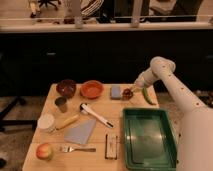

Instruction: Place grapes in tray

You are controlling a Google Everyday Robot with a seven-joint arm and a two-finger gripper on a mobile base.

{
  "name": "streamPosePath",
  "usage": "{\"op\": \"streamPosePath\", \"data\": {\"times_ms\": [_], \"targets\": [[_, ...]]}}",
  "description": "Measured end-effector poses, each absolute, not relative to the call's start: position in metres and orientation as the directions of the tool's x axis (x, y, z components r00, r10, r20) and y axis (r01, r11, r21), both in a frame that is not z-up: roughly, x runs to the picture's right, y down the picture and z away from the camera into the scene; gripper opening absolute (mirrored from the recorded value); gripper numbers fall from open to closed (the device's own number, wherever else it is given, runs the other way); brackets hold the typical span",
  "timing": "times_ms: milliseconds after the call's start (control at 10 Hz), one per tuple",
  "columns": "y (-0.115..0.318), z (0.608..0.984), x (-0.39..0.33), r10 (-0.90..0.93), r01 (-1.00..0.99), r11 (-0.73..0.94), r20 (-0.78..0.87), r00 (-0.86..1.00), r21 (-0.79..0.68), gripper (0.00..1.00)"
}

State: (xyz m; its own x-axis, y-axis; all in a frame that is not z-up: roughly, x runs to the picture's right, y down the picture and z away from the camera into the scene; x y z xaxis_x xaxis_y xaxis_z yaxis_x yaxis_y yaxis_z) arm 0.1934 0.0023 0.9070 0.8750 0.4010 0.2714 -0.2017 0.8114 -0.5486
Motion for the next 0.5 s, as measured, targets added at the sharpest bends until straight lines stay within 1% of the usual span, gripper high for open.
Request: {"op": "streamPosePath", "data": {"times_ms": [500], "targets": [[-0.013, 0.875, 0.182, 0.363, -0.164, 0.84, 0.311, 0.878, -0.518, 0.0]]}}
